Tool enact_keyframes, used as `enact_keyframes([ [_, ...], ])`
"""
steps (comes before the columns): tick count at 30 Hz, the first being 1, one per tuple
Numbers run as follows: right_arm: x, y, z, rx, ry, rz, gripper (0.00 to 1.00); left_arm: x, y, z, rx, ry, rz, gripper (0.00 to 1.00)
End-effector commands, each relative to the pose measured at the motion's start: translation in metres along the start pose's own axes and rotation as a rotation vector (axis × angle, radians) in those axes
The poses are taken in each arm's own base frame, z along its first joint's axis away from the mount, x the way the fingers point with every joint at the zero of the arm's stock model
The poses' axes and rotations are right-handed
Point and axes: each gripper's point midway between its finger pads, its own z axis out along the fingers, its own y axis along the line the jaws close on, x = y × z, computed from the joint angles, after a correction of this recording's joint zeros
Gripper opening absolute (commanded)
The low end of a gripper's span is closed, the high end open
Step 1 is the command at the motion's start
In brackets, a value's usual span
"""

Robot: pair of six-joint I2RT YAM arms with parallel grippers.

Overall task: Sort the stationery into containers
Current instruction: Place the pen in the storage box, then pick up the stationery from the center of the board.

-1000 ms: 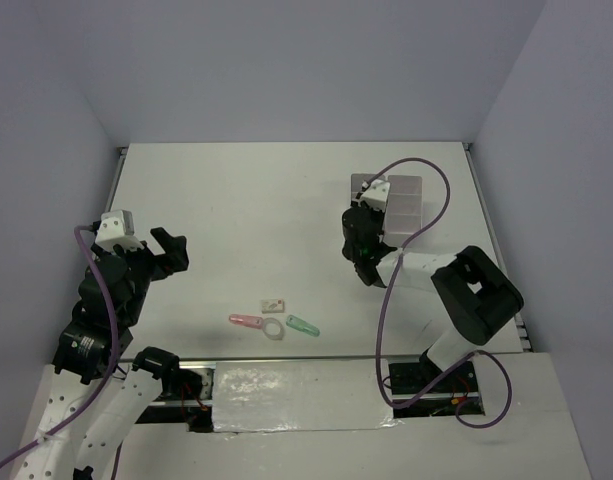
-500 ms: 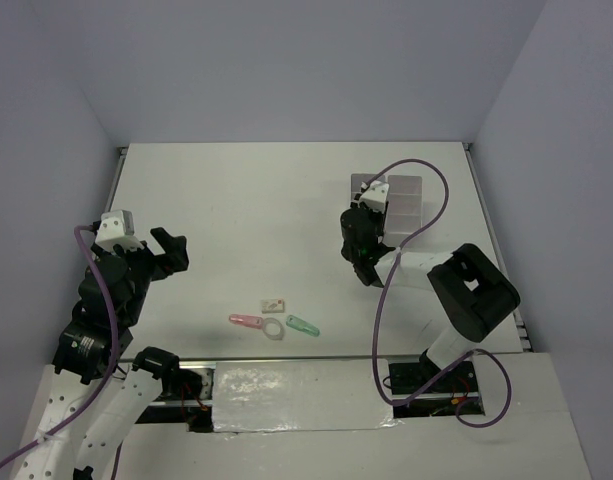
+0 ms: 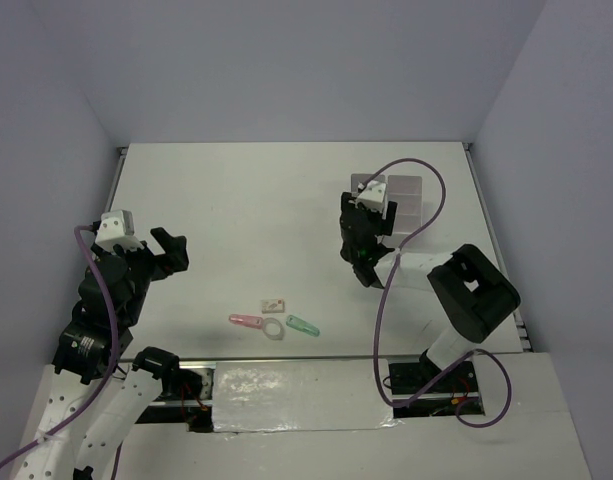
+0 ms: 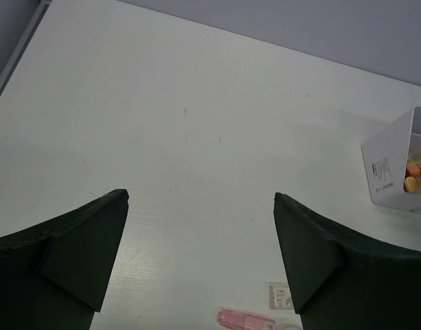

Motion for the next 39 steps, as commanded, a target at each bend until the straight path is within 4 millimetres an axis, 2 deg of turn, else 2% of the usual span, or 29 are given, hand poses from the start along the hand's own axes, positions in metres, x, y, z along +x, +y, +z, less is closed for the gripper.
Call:
enact_keyframes([
  [1,-0.027,0.017,-0.018,-0.087,-0.050,-0.004,0.93,-0.011,-0.003,0.000,0.014,-0.039,0.002,0.99],
  [2,-0.036,0.022,-0.026,-0.115,-0.058,0.004,0.98,-0.011,-0.003,0.000,0.012,-0.039,0.003,0.99],
  [3,-0.040,0.035,-0.038,-0.168,-0.060,0.001,1.00,-0.010,-0.003,0.000,0.009,-0.038,0.000,0.99],
  [5,-0.057,0.046,-0.052,-0.234,-0.060,0.004,1.00,-0.011,-0.001,0.000,-0.001,-0.040,-0.003,0.99],
  [7,-0.061,0.070,-0.068,-0.366,0.027,-0.004,1.00,-0.010,0.001,0.001,-0.017,-0.037,-0.009,0.99],
  [8,-0.067,0.076,-0.074,-0.412,0.044,0.002,1.00,-0.010,0.006,0.001,-0.045,-0.035,-0.016,0.99],
  [9,-0.078,0.093,-0.086,-0.503,0.061,0.009,1.00,-0.010,0.009,0.001,-0.065,-0.035,-0.021,0.99],
  [10,-0.067,0.093,-0.093,-0.525,0.115,-0.053,1.00,-0.007,0.009,0.002,-0.070,-0.023,-0.026,0.99],
  [12,-0.064,0.097,-0.102,-0.561,0.160,-0.092,1.00,-0.009,0.028,0.002,-0.183,-0.030,-0.045,0.99],
  [15,-0.051,0.101,-0.122,-0.642,0.261,-0.163,1.00,-0.006,0.040,0.004,-0.269,-0.014,-0.058,0.99],
  [19,-0.016,0.107,-0.171,-0.913,0.419,-0.267,1.00,-0.002,0.046,0.007,-0.313,0.012,-0.051,0.99],
  [20,-0.010,0.114,-0.195,-1.050,0.462,-0.272,1.00,0.000,0.046,0.009,-0.316,0.020,-0.047,0.99],
  [22,0.010,0.106,-0.217,-1.135,0.530,-0.357,0.96,0.002,0.044,0.011,-0.304,0.033,-0.037,0.99],
  [23,0.014,0.102,-0.220,-1.125,0.537,-0.390,0.95,0.002,0.042,0.012,-0.294,0.032,-0.036,0.99],
  [26,0.036,0.092,-0.246,-1.196,0.579,-0.506,0.89,0.003,0.035,0.015,-0.251,0.043,-0.025,0.99],
  [27,0.046,0.091,-0.260,-1.257,0.601,-0.538,0.86,0.005,0.034,0.016,-0.244,0.048,-0.016,0.99],
  [31,0.081,0.090,-0.285,-1.340,0.667,-0.656,0.79,0.004,0.028,0.017,-0.212,0.048,-0.010,0.99],
  [33,0.101,0.089,-0.291,-1.351,0.703,-0.725,0.72,0.006,0.026,0.018,-0.194,0.057,-0.005,0.99],
  [39,0.132,0.086,-0.292,-1.303,0.771,-0.843,0.67,0.006,0.022,0.018,-0.172,0.058,0.002,0.99],
])
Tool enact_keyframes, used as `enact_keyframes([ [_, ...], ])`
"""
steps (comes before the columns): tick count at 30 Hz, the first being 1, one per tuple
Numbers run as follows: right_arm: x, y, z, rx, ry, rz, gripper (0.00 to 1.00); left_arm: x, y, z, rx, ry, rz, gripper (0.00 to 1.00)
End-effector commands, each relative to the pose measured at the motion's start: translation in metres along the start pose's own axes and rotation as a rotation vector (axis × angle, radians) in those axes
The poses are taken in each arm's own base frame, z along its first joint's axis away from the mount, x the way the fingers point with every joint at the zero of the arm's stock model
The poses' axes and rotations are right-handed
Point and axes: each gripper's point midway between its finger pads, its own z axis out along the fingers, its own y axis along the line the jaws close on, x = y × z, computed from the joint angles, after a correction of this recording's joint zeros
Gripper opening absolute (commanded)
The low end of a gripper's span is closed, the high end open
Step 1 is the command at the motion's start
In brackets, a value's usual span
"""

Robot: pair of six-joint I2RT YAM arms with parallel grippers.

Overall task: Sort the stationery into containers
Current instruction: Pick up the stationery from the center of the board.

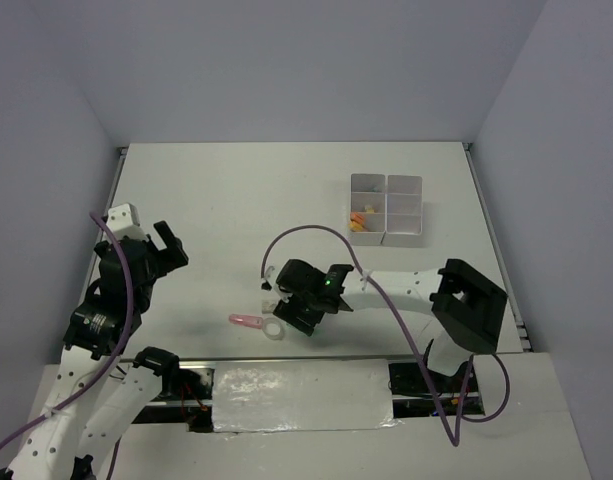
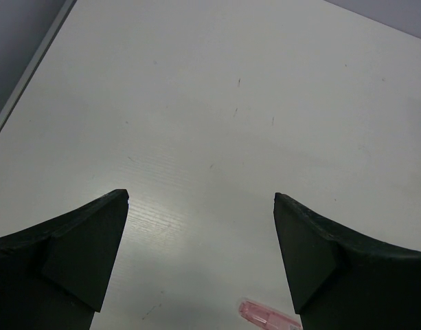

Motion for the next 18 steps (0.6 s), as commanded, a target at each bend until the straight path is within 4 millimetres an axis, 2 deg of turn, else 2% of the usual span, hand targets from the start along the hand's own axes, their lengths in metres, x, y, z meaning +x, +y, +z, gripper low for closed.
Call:
enact_keyframes([
  [1,0.007,0.005,0.008,-0.013,0.051,-0.039,0.67,-0.021,-0.009,-0.004,0.045,-0.062,-0.005,0.99],
  [7,0.016,0.009,0.026,-0.033,0.088,-0.034,0.65,-0.021,-0.010,-0.005,0.055,-0.063,0.000,0.99],
  [10,0.016,0.014,0.031,-0.040,0.107,-0.041,0.57,-0.021,-0.010,-0.005,0.057,-0.065,0.000,0.99],
  [11,0.021,0.016,0.035,-0.044,0.134,-0.045,0.54,-0.022,-0.010,-0.006,0.059,-0.069,-0.002,0.99],
  [12,0.023,0.015,0.036,-0.043,0.144,-0.045,0.50,-0.022,-0.010,-0.006,0.059,-0.069,-0.002,0.99],
  [16,0.024,0.015,0.038,-0.033,0.158,-0.041,0.16,-0.022,-0.010,-0.007,0.062,-0.072,-0.001,0.99],
  [18,0.023,0.013,0.033,-0.014,0.146,-0.037,0.12,-0.023,-0.010,-0.007,0.062,-0.072,-0.001,0.99],
])
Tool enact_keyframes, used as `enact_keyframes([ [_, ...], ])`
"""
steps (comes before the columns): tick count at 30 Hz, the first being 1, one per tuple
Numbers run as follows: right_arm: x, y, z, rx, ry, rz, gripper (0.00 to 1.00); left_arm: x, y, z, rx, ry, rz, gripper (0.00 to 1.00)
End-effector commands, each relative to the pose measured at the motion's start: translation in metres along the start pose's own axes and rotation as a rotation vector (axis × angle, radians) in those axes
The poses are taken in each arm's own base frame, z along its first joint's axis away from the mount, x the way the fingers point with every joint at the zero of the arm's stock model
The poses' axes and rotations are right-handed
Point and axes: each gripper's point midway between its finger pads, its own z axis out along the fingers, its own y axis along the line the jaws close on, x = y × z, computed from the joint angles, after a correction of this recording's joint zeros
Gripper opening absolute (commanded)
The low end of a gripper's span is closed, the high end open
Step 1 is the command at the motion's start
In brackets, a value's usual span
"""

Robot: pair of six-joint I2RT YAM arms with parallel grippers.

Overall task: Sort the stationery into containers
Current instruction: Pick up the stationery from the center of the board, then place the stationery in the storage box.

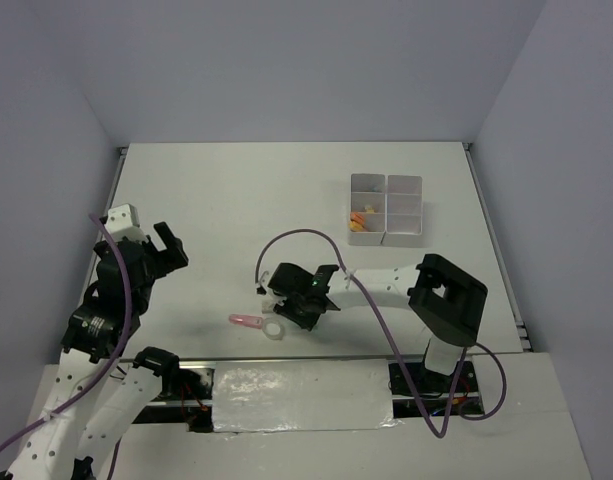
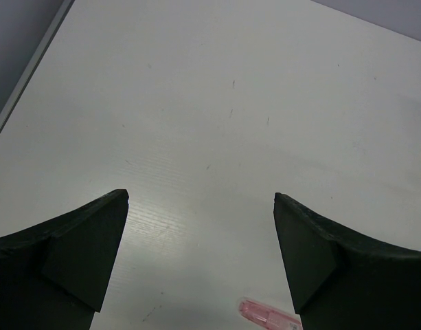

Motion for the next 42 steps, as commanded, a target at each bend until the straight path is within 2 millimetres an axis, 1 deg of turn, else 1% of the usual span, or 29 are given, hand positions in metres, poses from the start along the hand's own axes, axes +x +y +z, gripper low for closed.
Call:
enact_keyframes([
  [1,0.005,0.003,0.003,0.013,0.020,0.009,0.08,-0.020,-0.006,-0.004,0.034,-0.064,-0.012,0.99],
  [3,0.000,-0.007,-0.011,0.071,-0.012,0.012,0.03,-0.020,-0.007,-0.004,0.035,-0.064,-0.010,0.99],
  [4,-0.002,-0.011,-0.017,0.097,-0.030,0.052,0.00,-0.021,-0.007,-0.005,0.039,-0.065,-0.011,0.99],
  [5,-0.013,-0.020,-0.031,0.135,-0.089,0.074,0.00,-0.021,-0.007,-0.005,0.039,-0.065,-0.011,0.99],
  [7,-0.027,-0.029,-0.045,0.148,-0.162,0.115,0.00,-0.021,-0.008,-0.005,0.044,-0.066,-0.011,0.99],
  [8,-0.040,-0.047,-0.061,0.183,-0.239,0.169,0.00,-0.022,-0.008,-0.005,0.047,-0.069,-0.013,0.99],
  [9,-0.048,-0.057,-0.070,0.203,-0.284,0.217,0.00,-0.022,-0.009,-0.006,0.049,-0.070,-0.013,0.99],
  [10,-0.061,-0.073,-0.086,0.242,-0.362,0.281,0.00,-0.022,-0.009,-0.006,0.049,-0.070,-0.013,0.99],
  [11,-0.063,-0.093,-0.094,0.286,-0.398,0.357,0.00,-0.022,-0.008,-0.006,0.050,-0.073,-0.013,0.99],
  [12,-0.067,-0.133,-0.114,0.338,-0.477,0.521,0.00,-0.022,-0.009,-0.007,0.052,-0.074,-0.013,0.99],
  [13,-0.068,-0.148,-0.124,0.341,-0.524,0.569,0.00,-0.022,-0.009,-0.006,0.054,-0.073,-0.013,0.99],
  [14,-0.064,-0.175,-0.137,0.380,-0.565,0.622,0.00,-0.023,-0.009,-0.007,0.058,-0.076,-0.013,0.99],
  [15,-0.071,-0.191,-0.162,0.437,-0.654,0.645,0.00,-0.023,-0.010,-0.007,0.060,-0.077,-0.013,0.99],
  [16,-0.071,-0.205,-0.176,0.496,-0.692,0.657,0.00,-0.023,-0.010,-0.007,0.062,-0.078,-0.013,0.99],
  [17,-0.064,-0.227,-0.194,0.622,-0.714,0.656,0.00,-0.023,-0.010,-0.007,0.064,-0.080,-0.013,0.99],
  [18,-0.064,-0.248,-0.219,0.716,-0.789,0.691,0.00,-0.023,-0.010,-0.007,0.065,-0.078,-0.012,0.99],
  [20,-0.056,-0.278,-0.244,0.840,-0.836,0.716,0.00,-0.023,-0.012,-0.008,0.079,-0.079,-0.011,0.99],
  [21,-0.054,-0.302,-0.265,0.882,-0.923,0.741,0.00,-0.023,-0.013,-0.008,0.083,-0.082,-0.011,0.99],
  [23,-0.046,-0.323,-0.278,0.938,-0.974,0.769,0.00,-0.023,-0.014,-0.009,0.090,-0.082,-0.010,0.99],
  [24,-0.048,-0.334,-0.293,0.973,-1.052,0.776,0.00,-0.024,-0.014,-0.009,0.092,-0.085,-0.011,0.99],
  [25,-0.032,-0.347,-0.294,1.025,-1.049,0.802,0.00,-0.023,-0.014,-0.009,0.096,-0.085,-0.012,0.99],
  [26,-0.031,-0.355,-0.303,1.058,-1.101,0.810,0.00,-0.025,-0.014,-0.011,0.096,-0.091,-0.014,0.99],
  [27,-0.028,-0.361,-0.303,1.063,-1.112,0.806,0.00,-0.024,-0.014,-0.011,0.096,-0.091,-0.014,0.99],
  [28,-0.018,-0.370,-0.300,1.084,-1.105,0.820,0.00,-0.025,-0.014,-0.012,0.098,-0.096,-0.015,0.99],
  [33,-0.015,-0.388,-0.301,1.087,-1.172,0.768,0.00,-0.024,-0.018,-0.011,0.117,-0.091,-0.010,0.99],
  [35,-0.008,-0.400,-0.296,1.075,-1.163,0.776,0.00,-0.024,-0.019,-0.012,0.123,-0.091,-0.007,0.99],
  [37,-0.008,-0.407,-0.295,1.051,-1.166,0.773,0.00,-0.024,-0.018,-0.012,0.120,-0.091,-0.006,0.99],
  [40,-0.006,-0.416,-0.273,1.033,-1.122,0.772,0.00,-0.025,-0.018,-0.012,0.123,-0.094,-0.008,0.99],
  [42,-0.005,-0.421,-0.265,1.026,-1.101,0.773,0.00,-0.025,-0.019,-0.012,0.126,-0.093,-0.005,0.99],
])
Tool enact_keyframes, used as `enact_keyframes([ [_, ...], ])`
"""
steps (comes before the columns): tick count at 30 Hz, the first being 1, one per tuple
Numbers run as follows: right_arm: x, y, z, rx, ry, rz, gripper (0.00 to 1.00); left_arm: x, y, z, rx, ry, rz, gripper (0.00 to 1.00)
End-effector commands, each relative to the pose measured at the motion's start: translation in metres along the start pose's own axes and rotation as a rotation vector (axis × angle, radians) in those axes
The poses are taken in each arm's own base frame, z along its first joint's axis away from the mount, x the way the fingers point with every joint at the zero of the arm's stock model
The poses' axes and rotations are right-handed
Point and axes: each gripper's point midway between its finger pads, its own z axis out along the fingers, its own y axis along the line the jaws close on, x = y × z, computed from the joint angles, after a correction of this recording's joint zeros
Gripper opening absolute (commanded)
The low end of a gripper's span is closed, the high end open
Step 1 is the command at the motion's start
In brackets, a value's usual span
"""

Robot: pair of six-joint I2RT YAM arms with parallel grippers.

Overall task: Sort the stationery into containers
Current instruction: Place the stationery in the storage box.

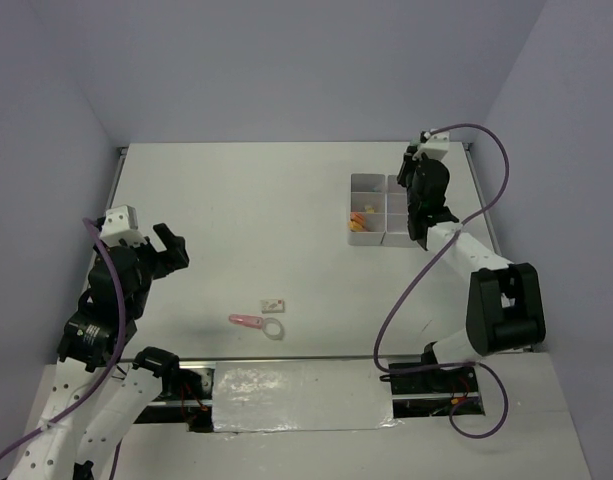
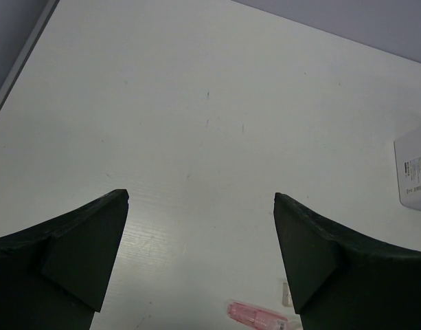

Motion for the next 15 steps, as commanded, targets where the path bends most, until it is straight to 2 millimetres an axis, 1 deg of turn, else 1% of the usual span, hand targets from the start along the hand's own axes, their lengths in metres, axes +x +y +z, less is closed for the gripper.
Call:
enact_keyframes([
  [1,-0.009,0.011,0.014,-0.049,-0.052,0.010,0.00,-0.014,-0.007,-0.002,0.035,-0.047,0.003,0.99],
  [2,-0.007,0.011,0.015,-0.047,-0.054,0.012,0.00,-0.013,-0.007,-0.002,0.034,-0.044,0.003,0.99],
  [3,0.000,0.011,0.015,-0.046,-0.043,0.012,0.00,-0.013,-0.007,-0.001,0.032,-0.043,0.005,0.99],
  [4,0.000,0.011,0.016,-0.055,-0.057,0.017,0.00,-0.013,-0.007,-0.001,0.032,-0.042,0.005,0.99],
  [6,0.010,0.009,0.017,-0.054,-0.044,0.015,0.00,-0.013,-0.007,0.000,0.034,-0.040,0.007,0.99],
  [8,0.013,0.007,0.021,-0.053,-0.043,0.015,0.00,-0.012,-0.008,0.000,0.036,-0.037,0.010,0.99],
  [11,0.024,0.005,0.025,-0.049,-0.030,0.013,0.00,-0.013,-0.008,0.001,0.036,-0.037,0.011,0.99],
  [15,0.034,0.002,0.025,-0.036,-0.021,0.014,0.00,-0.012,-0.008,0.001,0.035,-0.035,0.012,0.99],
])
